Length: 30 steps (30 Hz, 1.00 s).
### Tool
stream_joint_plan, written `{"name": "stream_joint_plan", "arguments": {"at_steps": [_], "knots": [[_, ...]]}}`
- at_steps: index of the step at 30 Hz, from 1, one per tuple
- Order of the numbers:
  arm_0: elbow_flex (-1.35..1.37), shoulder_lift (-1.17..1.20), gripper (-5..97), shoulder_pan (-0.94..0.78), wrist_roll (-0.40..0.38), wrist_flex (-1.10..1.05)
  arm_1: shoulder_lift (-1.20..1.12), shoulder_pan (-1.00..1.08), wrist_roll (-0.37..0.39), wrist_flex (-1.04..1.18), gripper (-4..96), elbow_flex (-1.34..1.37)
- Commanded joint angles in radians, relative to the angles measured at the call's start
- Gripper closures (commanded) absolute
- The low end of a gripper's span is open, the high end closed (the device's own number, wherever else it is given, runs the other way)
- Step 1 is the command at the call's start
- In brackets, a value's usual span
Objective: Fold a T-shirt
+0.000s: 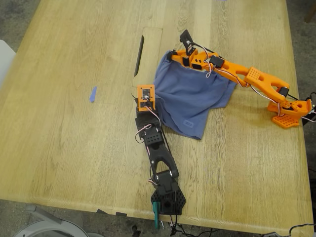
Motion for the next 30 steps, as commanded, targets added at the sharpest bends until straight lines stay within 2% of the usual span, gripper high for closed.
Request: {"name": "stream_joint_plan", "arguments": {"at_steps": [1, 3, 5, 8, 22, 30], "knots": [[-0.064, 0.031, 92, -0.133, 0.009, -0.097, 0.064, 0.163, -0.011, -0.104, 91.0, -0.003], [-0.052, 0.031, 92, -0.138, 0.009, -0.155, 0.046, 0.170, -0.011, -0.132, 91.0, -0.044], [-0.037, 0.048, 92, -0.129, 0.003, -0.163, 0.017, 0.178, -0.008, -0.046, 91.0, -0.141], [-0.029, 0.100, 92, -0.074, -0.003, -0.115, 0.075, 0.186, -0.005, 0.054, 91.0, -0.140], [-0.135, 0.410, 92, 0.097, -0.018, 0.554, 0.420, 0.152, -0.020, 0.802, 91.1, -0.138], [-0.144, 0.463, 92, 0.319, -0.037, 0.750, 0.563, 0.146, -0.006, 1.161, 91.2, -0.141]]}}
